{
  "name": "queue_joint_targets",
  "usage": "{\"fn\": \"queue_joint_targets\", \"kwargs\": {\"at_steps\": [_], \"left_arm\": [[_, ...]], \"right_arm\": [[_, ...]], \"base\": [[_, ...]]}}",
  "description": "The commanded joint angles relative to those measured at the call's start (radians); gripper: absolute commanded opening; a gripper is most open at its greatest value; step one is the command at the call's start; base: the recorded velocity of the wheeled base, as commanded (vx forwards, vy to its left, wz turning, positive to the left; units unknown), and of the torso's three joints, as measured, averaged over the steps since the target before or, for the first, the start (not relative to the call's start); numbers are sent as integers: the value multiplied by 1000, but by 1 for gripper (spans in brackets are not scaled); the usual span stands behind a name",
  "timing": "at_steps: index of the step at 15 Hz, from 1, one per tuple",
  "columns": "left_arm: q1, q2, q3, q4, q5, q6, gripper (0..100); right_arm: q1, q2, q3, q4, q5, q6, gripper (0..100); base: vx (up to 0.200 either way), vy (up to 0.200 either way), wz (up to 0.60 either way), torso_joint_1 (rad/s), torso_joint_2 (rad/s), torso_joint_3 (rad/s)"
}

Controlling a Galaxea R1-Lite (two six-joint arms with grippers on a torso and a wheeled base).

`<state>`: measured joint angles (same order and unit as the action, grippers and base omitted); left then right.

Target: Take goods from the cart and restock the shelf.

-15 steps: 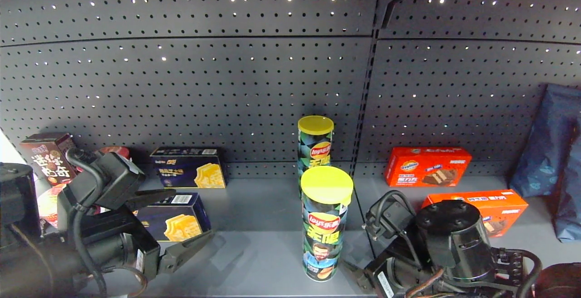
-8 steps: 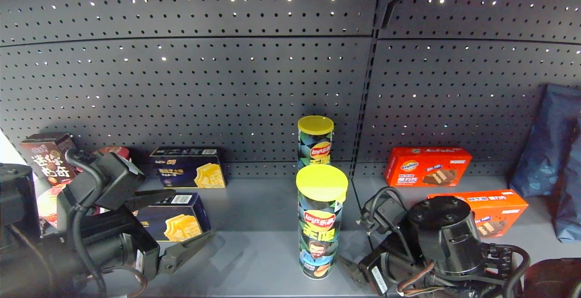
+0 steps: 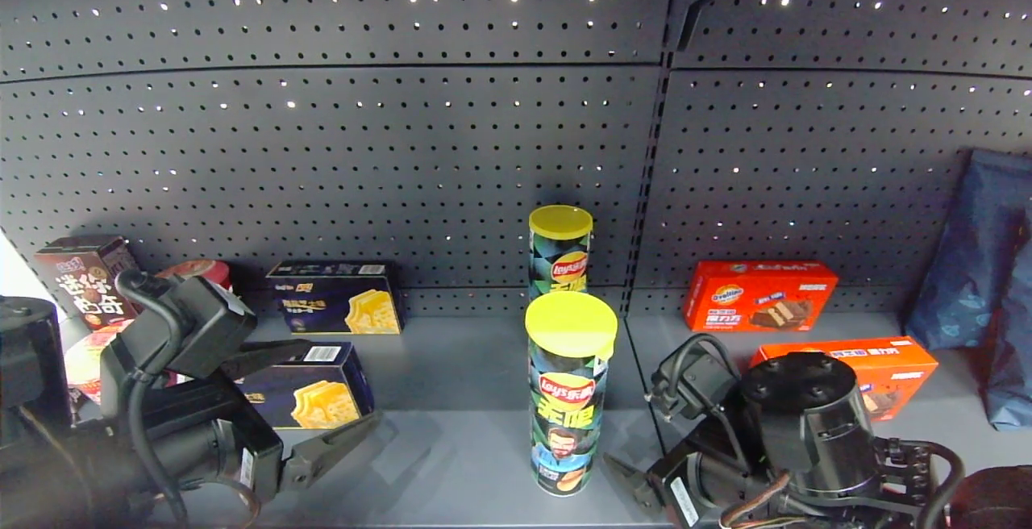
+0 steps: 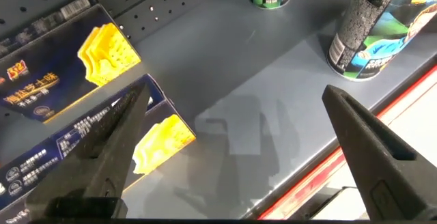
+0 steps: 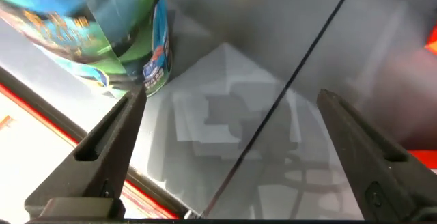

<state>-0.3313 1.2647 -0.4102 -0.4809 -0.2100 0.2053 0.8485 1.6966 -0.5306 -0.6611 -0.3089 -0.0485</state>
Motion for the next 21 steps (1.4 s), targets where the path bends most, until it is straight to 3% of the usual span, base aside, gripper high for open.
{"fn": "queue_joint_targets", "kwargs": {"at_steps": [1, 3, 6, 9, 10, 11, 13, 15, 16, 19, 20, 21], "left_arm": [[0, -54, 27, -10, 0, -3, 100], [14, -122, 47, -7, 1, -14, 100], [117, -312, 171, -1, -2, -18, 100], [227, -528, 266, 21, 8, -67, 100], [264, -584, 274, 48, 17, -70, 100], [296, -645, 277, 74, 38, -70, 100], [302, -781, 291, 148, 101, -70, 100], [302, -944, 291, 304, 138, -70, 100], [302, -1021, 289, 383, 141, -70, 100], [304, -1191, 291, 535, 143, -67, 100], [305, -1216, 291, 558, 143, -67, 100], [328, -1265, 294, 599, 139, -61, 100]], "right_arm": [[-16, -89, 6, -17, -2, 6, 100], [-57, -155, 21, -22, -1, 7, 100], [-203, -291, 40, -22, -1, 29, 100], [-398, -434, 51, -20, -2, 29, 100], [-453, -483, 75, -18, -2, 29, 100], [-505, -549, 123, -18, -1, 30, 100], [-608, -716, 262, -8, -1, 30, 100], [-709, -931, 457, 21, -6, 30, 100], [-767, -1035, 523, 78, -13, 30, 100], [-974, -1374, 521, 402, -12, 38, 100], [-982, -1445, 521, 474, -12, 36, 100], [-971, -1606, 512, 633, 1, 38, 100]], "base": [[0, 0, 0, 0, 0, 0], [0, 0, 0, 0, 0, 0], [0, 0, 0, 0, 0, 0], [0, 0, 0, 0, 0, 0], [0, 0, 0, 0, 0, 0], [0, 0, 0, 0, 0, 0], [0, 0, 0, 0, 0, 0], [0, 0, 0, 0, 0, 0], [0, 0, 0, 0, 0, 0], [0, 0, 0, 0, 0, 0], [0, 0, 0, 0, 0, 0], [0, 0, 0, 0, 0, 0]]}}
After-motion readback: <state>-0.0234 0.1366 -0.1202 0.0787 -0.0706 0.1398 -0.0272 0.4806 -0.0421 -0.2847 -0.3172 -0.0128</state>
